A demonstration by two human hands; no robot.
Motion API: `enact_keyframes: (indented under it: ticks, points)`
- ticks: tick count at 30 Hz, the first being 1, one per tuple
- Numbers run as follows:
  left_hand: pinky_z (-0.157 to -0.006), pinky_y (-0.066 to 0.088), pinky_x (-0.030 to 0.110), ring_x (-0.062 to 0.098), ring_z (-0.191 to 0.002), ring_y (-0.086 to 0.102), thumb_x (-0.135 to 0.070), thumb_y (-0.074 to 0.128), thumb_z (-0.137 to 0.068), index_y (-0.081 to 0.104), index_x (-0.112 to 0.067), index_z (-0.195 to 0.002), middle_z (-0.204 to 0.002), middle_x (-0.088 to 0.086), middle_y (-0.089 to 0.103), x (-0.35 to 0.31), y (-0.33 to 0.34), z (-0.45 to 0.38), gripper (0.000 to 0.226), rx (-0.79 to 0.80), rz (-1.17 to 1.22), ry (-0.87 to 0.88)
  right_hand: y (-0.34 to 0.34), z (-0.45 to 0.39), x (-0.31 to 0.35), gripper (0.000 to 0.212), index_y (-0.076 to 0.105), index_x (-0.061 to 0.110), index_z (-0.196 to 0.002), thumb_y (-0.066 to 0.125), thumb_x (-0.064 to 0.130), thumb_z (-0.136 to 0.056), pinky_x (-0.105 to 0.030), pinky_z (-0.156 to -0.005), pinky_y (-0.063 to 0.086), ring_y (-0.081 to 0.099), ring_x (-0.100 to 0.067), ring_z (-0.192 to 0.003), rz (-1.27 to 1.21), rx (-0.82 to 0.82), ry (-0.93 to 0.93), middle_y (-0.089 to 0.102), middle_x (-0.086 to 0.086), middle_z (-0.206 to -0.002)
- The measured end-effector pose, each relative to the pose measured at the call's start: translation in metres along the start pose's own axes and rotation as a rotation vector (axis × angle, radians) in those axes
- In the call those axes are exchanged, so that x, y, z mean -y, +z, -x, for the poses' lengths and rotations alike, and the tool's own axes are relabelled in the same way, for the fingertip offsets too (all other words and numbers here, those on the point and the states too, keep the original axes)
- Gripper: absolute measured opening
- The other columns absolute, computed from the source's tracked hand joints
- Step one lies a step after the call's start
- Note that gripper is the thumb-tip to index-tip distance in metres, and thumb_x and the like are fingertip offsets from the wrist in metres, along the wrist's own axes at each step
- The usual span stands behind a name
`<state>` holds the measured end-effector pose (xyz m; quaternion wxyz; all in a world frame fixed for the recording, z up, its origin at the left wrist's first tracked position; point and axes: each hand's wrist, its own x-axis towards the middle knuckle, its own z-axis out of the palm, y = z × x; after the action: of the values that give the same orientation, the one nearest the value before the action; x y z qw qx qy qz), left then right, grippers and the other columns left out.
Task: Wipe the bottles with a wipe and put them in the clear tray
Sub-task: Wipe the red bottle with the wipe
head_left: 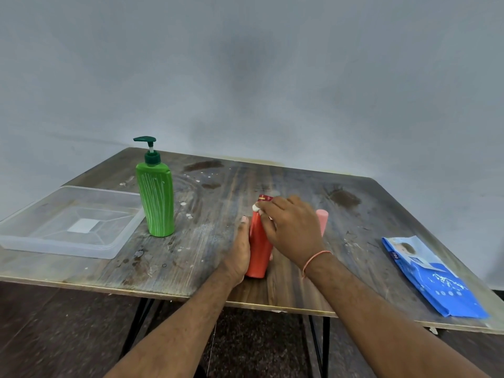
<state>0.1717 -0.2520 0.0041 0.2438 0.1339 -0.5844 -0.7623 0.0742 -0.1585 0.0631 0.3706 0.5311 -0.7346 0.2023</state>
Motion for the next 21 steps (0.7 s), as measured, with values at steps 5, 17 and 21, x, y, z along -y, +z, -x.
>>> enact_keyframes:
  ticks: [5, 17, 21]
  points:
    - [-0.096, 0.060, 0.048, 0.036, -0.111, 0.072, -0.064, 0.008, -0.107, 0.071, -0.013, -0.123, -0.115, 0.024, 0.074, -0.003, -0.001, 0.003, 0.083, 0.006, 0.049, 0.019, -0.001, 0.030, 0.004, 0.017, 0.075, 0.029, -0.110, 0.063, 0.030, -0.099, -0.040, -0.070, 0.045, 0.057, -0.019, -0.084, -0.105, 0.139, -0.154, 0.069, 0.008, -0.093]
    - [-0.100, 0.059, 0.042, 0.029, -0.118, 0.071, -0.060, 0.006, -0.108, 0.067, -0.016, -0.129, -0.119, 0.017, 0.075, -0.006, 0.002, 0.005, 0.079, -0.004, 0.019, 0.036, -0.003, 0.023, 0.003, 0.020, 0.075, 0.028, -0.117, 0.061, 0.031, -0.103, -0.041, -0.072, 0.051, 0.061, -0.020, -0.087, -0.105, 0.103, -0.048, 0.073, 0.007, -0.102]
    - [-0.099, 0.059, 0.049, 0.034, -0.116, 0.071, -0.065, 0.004, -0.106, 0.067, -0.019, -0.131, -0.118, 0.022, 0.074, -0.004, -0.004, 0.003, 0.082, 0.017, -0.001, 0.022, -0.005, 0.046, 0.009, 0.016, 0.073, 0.029, -0.114, 0.062, 0.029, -0.101, -0.039, -0.072, 0.048, 0.056, -0.017, -0.086, -0.184, 0.177, -0.114, 0.068, 0.009, -0.096]
